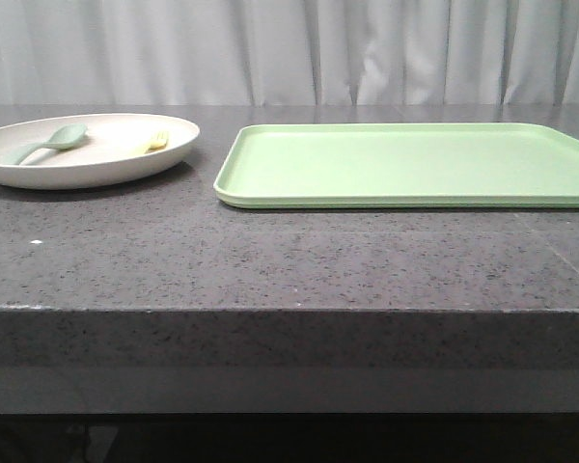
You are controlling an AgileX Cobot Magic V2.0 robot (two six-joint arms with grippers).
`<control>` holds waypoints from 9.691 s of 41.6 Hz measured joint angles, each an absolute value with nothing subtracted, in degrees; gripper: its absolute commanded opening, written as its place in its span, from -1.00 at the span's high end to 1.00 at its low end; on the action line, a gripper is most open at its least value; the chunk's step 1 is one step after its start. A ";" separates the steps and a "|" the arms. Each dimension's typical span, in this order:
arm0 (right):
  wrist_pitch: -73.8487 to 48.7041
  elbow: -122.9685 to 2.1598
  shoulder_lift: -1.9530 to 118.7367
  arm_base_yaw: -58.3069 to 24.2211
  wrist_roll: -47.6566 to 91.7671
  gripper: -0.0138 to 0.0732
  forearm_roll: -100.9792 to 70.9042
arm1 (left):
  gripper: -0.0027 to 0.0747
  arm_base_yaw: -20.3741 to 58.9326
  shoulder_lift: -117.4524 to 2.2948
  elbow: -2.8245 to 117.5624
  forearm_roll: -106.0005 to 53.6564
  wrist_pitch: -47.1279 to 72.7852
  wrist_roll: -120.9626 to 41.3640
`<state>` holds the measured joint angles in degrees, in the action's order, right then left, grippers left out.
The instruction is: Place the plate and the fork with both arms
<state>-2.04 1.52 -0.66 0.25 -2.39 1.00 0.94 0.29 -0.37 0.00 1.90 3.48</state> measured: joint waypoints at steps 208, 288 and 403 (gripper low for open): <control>-33.43 -36.11 24.74 0.25 -2.39 -0.61 1.00 | -0.15 -12.87 -97.15 89.37 -22.19 62.54 -23.46; -33.53 -36.11 24.74 0.25 -2.39 -0.61 1.00 | 0.98 -10.46 -120.14 109.15 -29.10 70.06 -23.49; -33.73 -36.11 24.74 0.25 -2.39 -0.61 1.00 | 0.98 28.45 -133.42 131.59 -19.30 61.87 24.87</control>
<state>-33.73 -36.11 24.74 0.25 -2.39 1.00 28.45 -133.42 131.59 -19.30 61.87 24.87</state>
